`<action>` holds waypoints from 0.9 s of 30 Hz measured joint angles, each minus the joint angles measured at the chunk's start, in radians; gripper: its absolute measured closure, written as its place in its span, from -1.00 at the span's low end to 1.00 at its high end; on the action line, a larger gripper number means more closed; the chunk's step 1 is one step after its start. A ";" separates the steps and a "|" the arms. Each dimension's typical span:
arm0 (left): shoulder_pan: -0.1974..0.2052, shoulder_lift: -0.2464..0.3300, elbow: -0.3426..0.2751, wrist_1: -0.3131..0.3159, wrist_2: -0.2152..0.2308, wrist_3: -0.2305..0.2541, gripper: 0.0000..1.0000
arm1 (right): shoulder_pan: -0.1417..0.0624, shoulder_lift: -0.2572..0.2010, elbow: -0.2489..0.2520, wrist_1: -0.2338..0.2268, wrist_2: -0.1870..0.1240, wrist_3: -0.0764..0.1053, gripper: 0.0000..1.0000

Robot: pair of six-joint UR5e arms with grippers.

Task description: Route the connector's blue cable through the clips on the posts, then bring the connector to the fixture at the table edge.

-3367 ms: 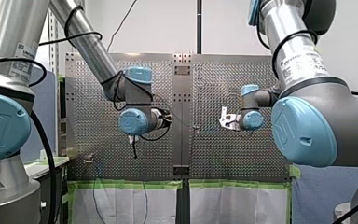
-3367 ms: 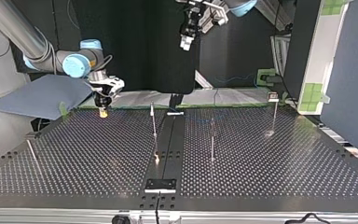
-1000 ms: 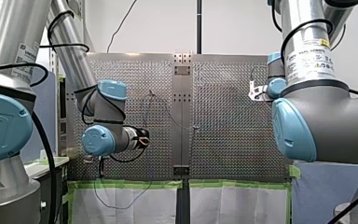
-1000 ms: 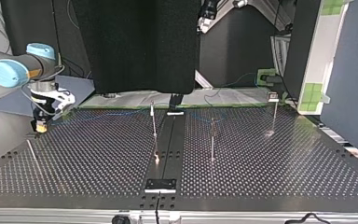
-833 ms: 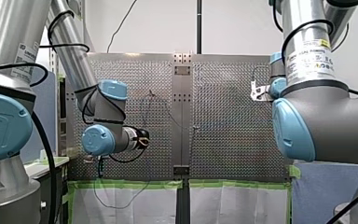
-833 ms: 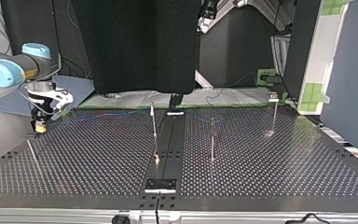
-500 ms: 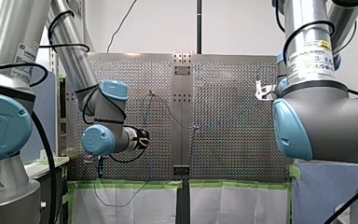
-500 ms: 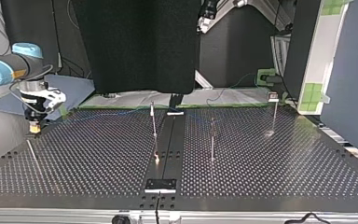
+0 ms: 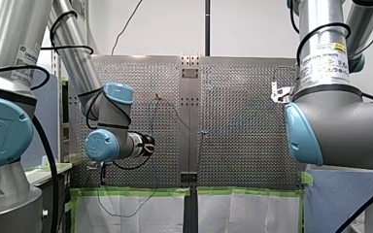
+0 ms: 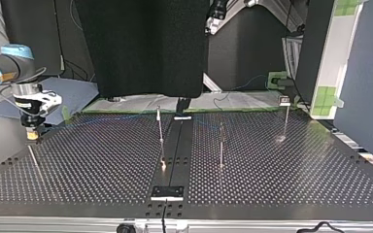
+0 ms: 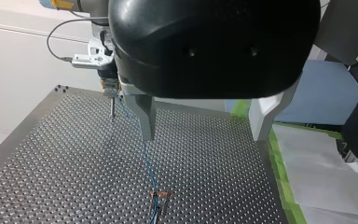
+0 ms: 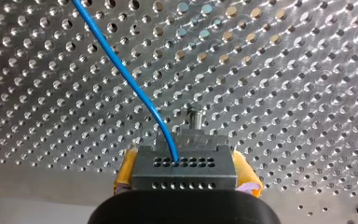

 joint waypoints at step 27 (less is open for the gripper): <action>-0.001 0.000 0.008 -0.020 -0.002 -0.001 -0.98 | -0.061 0.035 -0.023 -0.002 -0.220 0.016 1.00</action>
